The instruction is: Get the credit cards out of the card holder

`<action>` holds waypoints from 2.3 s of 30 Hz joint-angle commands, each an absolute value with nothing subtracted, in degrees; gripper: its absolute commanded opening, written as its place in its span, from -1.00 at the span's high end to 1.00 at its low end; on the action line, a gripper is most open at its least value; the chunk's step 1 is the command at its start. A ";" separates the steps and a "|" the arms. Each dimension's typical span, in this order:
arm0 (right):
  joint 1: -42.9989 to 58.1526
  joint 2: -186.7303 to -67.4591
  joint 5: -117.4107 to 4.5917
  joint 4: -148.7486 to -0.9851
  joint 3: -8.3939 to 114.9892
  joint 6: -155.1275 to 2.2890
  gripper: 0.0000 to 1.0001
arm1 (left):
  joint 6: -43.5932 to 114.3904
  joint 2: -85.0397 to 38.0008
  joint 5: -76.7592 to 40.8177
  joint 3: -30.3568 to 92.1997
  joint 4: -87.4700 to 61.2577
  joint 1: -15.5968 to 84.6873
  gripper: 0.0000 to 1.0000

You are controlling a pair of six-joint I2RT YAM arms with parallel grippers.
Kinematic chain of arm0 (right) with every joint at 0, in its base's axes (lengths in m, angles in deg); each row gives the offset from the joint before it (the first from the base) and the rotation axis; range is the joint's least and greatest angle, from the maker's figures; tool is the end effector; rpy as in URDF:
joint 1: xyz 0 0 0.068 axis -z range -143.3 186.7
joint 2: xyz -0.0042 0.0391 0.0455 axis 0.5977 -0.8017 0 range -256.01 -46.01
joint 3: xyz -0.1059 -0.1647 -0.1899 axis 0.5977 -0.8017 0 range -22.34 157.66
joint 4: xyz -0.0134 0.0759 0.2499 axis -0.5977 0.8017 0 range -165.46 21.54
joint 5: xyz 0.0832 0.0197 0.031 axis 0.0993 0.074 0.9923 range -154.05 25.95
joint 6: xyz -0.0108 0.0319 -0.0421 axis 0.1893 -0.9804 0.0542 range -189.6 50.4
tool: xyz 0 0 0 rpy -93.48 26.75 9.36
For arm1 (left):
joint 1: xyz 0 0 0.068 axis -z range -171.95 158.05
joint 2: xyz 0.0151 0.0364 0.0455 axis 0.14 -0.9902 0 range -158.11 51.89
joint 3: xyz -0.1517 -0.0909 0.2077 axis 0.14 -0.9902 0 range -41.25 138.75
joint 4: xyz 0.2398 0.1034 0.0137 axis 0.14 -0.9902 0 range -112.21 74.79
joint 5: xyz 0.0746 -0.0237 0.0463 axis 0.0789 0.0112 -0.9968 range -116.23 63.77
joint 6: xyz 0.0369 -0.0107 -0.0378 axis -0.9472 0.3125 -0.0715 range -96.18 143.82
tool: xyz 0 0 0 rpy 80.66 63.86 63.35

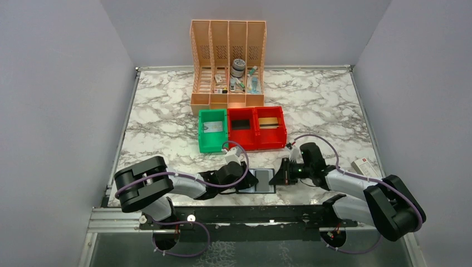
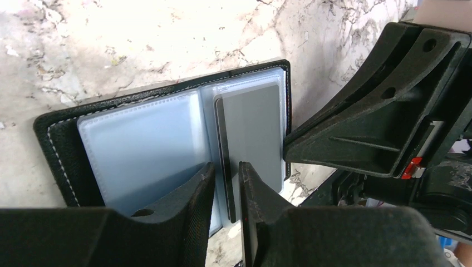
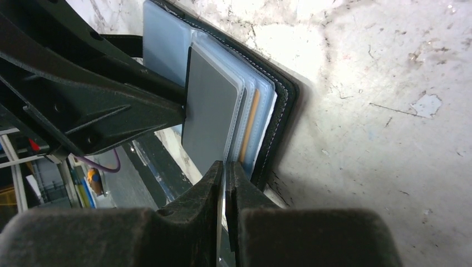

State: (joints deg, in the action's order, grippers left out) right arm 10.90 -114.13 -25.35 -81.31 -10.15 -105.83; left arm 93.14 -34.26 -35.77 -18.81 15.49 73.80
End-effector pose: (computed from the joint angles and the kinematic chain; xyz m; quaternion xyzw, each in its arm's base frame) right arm 0.1469 0.0958 0.1110 -0.0321 0.8935 0.4328 0.1155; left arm 0.1106 -0.2311 0.1243 -0.0669 0.8742 -0.4114 0.2491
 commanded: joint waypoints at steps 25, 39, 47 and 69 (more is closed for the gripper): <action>10.82 -122.79 -23.26 -81.57 -4.38 -102.65 0.79 | 90.64 -34.69 -34.69 -17.78 15.28 73.95 0.51; 10.78 -124.25 -27.58 -82.28 -6.52 -104.12 0.79 | 91.38 -33.14 -34.45 -18.44 15.64 74.00 0.78; 10.78 -123.62 -30.95 -80.67 -6.07 -104.93 0.79 | 91.97 -31.40 -35.03 -19.47 15.55 73.95 0.95; 10.78 -124.92 -30.57 -79.83 -4.14 -103.68 0.79 | 93.60 -25.48 -37.21 -24.57 15.55 73.96 1.00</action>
State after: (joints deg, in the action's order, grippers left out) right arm 10.86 -123.38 -26.29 -82.71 -4.53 -106.95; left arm 92.99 -26.90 -35.79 -23.14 14.94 73.80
